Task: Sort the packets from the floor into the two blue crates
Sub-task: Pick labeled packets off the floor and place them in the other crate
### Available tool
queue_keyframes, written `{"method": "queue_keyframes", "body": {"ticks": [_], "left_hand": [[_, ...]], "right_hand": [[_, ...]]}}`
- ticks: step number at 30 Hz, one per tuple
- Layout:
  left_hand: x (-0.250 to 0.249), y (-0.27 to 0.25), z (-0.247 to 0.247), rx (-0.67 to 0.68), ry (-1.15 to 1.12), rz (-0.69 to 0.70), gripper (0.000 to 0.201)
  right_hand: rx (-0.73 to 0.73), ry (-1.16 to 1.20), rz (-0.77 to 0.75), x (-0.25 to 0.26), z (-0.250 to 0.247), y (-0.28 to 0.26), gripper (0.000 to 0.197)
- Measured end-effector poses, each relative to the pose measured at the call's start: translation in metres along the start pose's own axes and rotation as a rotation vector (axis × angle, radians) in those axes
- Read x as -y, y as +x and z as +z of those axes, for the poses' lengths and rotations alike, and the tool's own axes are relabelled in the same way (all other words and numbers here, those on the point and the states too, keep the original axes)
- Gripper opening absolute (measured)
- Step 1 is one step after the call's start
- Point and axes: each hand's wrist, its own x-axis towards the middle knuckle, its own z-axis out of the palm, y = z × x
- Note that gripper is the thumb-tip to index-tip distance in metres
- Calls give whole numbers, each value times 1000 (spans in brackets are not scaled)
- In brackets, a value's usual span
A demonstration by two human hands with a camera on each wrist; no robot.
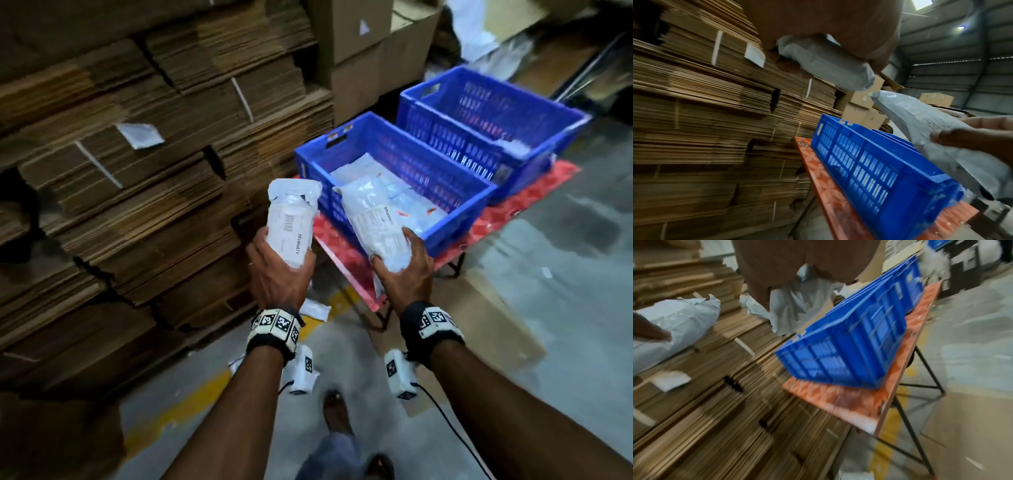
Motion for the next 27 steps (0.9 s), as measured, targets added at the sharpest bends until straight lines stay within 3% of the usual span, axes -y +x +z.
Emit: {"method": "queue_keyframes", "body": {"ticks": [7, 10, 17, 27], "left_hand": [[-83, 33, 98, 10, -168, 137, 88], [-115, 40, 137, 54, -234, 130, 86], [-186, 48, 218, 225, -292, 165, 84], [-252, 65, 340, 193, -282, 106, 82]], "right_hand": [[-200, -126, -105, -28, -43, 98, 75], [-245, -197, -141, -43, -67, 135, 75], [-353, -247, -74, -87, -109, 203, 74], [-305, -228, -36, -165, -140, 318, 75]]}}
